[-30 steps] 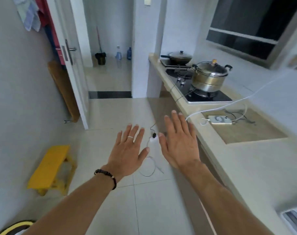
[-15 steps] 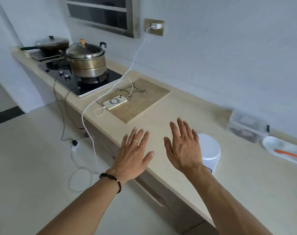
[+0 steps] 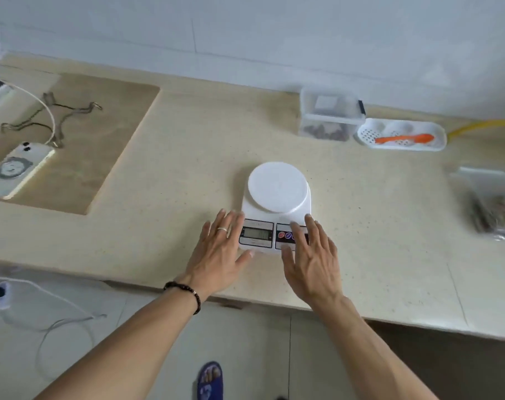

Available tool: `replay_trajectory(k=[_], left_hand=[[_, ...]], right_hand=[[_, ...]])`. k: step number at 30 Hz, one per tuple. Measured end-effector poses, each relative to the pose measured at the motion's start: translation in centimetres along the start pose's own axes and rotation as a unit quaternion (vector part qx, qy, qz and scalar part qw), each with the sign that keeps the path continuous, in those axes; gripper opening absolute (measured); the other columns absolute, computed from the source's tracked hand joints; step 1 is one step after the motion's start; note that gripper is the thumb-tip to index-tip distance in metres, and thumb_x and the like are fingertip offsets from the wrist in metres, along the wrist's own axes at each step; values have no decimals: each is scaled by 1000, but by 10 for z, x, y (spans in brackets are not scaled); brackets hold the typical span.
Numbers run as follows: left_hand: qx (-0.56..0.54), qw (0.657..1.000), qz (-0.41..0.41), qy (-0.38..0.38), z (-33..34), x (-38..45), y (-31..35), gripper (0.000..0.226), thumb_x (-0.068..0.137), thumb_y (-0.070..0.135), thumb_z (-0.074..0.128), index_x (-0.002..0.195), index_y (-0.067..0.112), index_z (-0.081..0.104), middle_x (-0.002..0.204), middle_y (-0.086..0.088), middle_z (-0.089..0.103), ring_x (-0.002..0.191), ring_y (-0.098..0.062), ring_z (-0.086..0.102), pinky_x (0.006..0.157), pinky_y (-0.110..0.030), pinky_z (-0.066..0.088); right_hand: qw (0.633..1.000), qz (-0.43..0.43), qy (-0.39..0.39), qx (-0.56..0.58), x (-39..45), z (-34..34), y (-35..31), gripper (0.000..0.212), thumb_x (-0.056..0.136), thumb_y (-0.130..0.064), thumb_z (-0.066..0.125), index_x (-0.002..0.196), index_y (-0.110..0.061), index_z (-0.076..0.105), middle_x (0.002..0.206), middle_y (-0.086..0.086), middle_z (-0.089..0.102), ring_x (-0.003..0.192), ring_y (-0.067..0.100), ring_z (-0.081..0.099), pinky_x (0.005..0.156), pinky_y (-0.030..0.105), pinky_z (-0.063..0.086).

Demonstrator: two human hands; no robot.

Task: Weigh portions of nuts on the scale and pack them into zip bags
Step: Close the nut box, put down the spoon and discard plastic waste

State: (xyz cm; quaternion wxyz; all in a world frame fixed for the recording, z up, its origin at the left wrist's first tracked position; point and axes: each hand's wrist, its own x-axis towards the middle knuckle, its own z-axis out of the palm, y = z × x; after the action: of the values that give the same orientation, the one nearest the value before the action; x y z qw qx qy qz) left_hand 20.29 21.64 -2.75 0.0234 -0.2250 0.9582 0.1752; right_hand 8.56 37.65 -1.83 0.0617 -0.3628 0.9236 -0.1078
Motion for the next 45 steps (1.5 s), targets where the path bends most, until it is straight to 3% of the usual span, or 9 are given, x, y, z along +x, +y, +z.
replay_trajectory(k=[5, 12, 21, 26, 30, 34, 38, 41, 45], left_hand=[[-37, 999, 13, -1, 13, 7, -6, 81, 98, 49, 41, 155, 15, -6, 164, -6, -1, 150, -20, -10, 120, -42, -3], [-23, 999, 9, 23, 18, 15, -11, 80, 95, 51, 46, 155, 11, 11, 162, -6, 17, 150, -29, 2, 119, -51, 9], [-35, 999, 4, 29, 23, 15, -11, 79, 97, 51, 44, 156, 14, 7, 163, -5, 12, 151, -25, -3, 121, -48, 3], [-36, 999, 6, 34, 21, 14, -9, 78, 97, 50, 45, 155, 12, 10, 162, -7, 17, 151, -27, 1, 121, -48, 5], [-33, 999, 7, 25, 20, 13, -10, 81, 94, 59, 32, 155, 10, 8, 161, -10, 17, 150, -27, 0, 120, -47, 3], [-36, 999, 10, 25, 23, 18, -14, 91, 84, 66, 15, 155, 10, 7, 161, -11, 18, 150, -27, 1, 120, -48, 5], [-26, 999, 10, 23, 16, 32, -25, 87, 88, 63, 23, 154, 8, 12, 158, -13, 26, 150, -30, 7, 119, -51, 9], [-26, 1000, 5, 9, 4, 50, -36, 79, 97, 52, 41, 155, 9, 9, 159, -9, 23, 150, -28, 5, 120, -50, 8], [9, 1000, 1, -6, -15, 81, -51, 75, 99, 46, 43, 154, 11, 8, 159, -5, 22, 150, -25, 4, 120, -48, 6]], right_hand=[[999, 30, -2, -14, -16, 16, -1, 51, 91, -43, 35, 135, -23, 54, 149, 17, 43, 134, 37, 46, 100, 51, 45], [999, 5, -37, -36, -10, 24, 0, 60, 92, -47, 23, 148, -31, 37, 162, 13, 20, 149, 34, 18, 114, 52, 26], [998, 12, -22, -49, -6, 26, 2, 52, 94, -49, 37, 144, -35, 44, 161, 14, 22, 148, 37, 19, 112, 55, 27], [1000, -1, -7, -30, -6, 24, 7, 53, 93, -40, 59, 144, -33, 44, 160, 20, 21, 146, 40, 24, 111, 54, 30], [999, 42, -35, -1, -8, 16, 13, 75, 97, -41, 48, 156, -17, 9, 163, 17, 9, 150, 33, 13, 120, 46, 17], [996, 76, -39, 15, 4, 8, 15, 84, 97, -47, 47, 155, -4, 5, 159, 10, 27, 149, 27, 16, 121, 44, 13], [997, 67, -47, 11, 25, 3, 6, 78, 97, -44, 50, 154, -4, 15, 155, 8, 35, 147, 27, 22, 119, 42, 16], [997, 57, -42, 16, 46, 3, -5, 75, 97, -44, 51, 153, -6, 19, 153, 6, 38, 145, 25, 26, 117, 38, 20], [997, 53, -52, 23, 81, 1, -14, 76, 95, -45, 53, 152, -8, 20, 149, 5, 40, 140, 24, 31, 115, 37, 24]])
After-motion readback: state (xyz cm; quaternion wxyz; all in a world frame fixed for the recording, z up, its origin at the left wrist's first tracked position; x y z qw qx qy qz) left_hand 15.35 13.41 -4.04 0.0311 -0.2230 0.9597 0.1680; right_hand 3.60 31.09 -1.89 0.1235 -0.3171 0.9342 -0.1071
